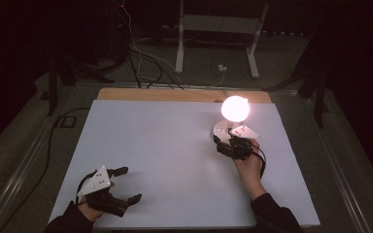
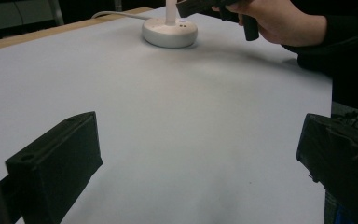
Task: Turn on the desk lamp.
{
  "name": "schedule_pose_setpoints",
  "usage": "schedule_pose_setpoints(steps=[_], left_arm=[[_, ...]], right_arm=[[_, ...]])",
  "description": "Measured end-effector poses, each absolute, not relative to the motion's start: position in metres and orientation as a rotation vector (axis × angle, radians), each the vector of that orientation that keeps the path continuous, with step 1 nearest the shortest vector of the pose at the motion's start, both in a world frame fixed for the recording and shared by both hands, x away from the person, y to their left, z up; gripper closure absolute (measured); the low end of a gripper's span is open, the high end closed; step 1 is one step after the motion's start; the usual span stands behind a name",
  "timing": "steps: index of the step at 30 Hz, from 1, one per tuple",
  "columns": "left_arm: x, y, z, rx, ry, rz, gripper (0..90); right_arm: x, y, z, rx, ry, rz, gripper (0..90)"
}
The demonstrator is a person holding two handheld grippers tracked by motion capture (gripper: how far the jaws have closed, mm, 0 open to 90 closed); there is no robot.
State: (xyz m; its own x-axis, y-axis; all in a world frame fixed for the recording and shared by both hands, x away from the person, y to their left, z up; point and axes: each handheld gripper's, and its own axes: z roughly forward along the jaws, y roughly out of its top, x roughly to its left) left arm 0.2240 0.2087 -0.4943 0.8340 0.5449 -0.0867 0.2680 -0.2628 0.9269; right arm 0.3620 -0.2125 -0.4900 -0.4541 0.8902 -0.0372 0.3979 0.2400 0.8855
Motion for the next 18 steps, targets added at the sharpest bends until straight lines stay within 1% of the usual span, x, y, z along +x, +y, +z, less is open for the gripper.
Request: schedule_pose_setpoints(steps=[1, 2, 3, 5, 6, 7, 18], left_arm=[[0.224, 0.209, -0.494, 1.856, 0.616, 0.299, 0.2], [0.225, 0.209, -0.494, 1.855, 0.617, 0.299, 0.2], [0.225, 0.209, -0.494, 1.855, 0.620, 0.299, 0.2], [0.225, 0.209, -0.495, 1.858, 0.623, 0.302, 0.2], [0.226, 0.209, -0.495, 1.859, 0.623, 0.302, 0.2], [0.226, 0.208, -0.495, 1.858, 0.622, 0.301, 0.2], [0.224, 0.209, -0.495, 1.860, 0.618, 0.302, 0.2]], right_arm=[[0.362, -0.213, -0.489, 1.183, 1.975, 1.175, 18.7], [0.362, -0.213, -0.489, 1.183, 1.975, 1.175, 18.7], [0.362, -0.214, -0.489, 1.187, 1.981, 1.189, 15.0], [0.361, -0.215, -0.488, 1.176, 2.014, 1.212, 10.9], [0.361, -0.215, -0.488, 1.161, 2.028, 1.206, 3.7], [0.360, -0.214, -0.487, 1.149, 2.037, 1.220, 0.7], [0.351, -0.215, -0.479, 1.109, 2.130, 1.229, 0.0]])
